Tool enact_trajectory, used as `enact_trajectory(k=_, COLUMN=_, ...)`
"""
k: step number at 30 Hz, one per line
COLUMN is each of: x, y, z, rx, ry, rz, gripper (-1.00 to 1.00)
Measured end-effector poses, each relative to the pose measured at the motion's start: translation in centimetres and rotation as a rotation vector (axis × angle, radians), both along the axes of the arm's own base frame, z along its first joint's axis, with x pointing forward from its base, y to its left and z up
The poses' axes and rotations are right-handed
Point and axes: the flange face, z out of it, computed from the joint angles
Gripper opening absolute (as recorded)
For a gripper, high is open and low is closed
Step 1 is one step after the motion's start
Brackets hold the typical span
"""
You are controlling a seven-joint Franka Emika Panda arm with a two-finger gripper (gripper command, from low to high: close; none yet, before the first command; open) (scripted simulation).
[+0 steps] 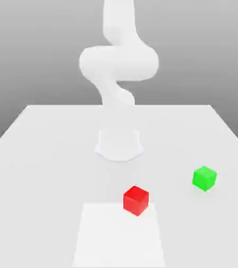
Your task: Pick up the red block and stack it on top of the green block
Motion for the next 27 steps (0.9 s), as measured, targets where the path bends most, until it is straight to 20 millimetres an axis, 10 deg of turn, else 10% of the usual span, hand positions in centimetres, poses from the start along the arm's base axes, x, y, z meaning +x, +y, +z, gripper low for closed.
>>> enact_trajectory(k=8, x=4.5, y=1.6, z=-19.9, rx=0.178, ry=0.306, rz=-0.195, gripper=0.0)
enact_trajectory(k=17, x=-1.9, y=4.6, z=-40.7, rx=0.209, ry=0.633, rz=-0.472, gripper=0.0)
enact_trajectory(k=27, x=-4.8, y=4.8, z=-48.4, rx=0.196, ry=0.705, rz=-0.557, gripper=0.0)
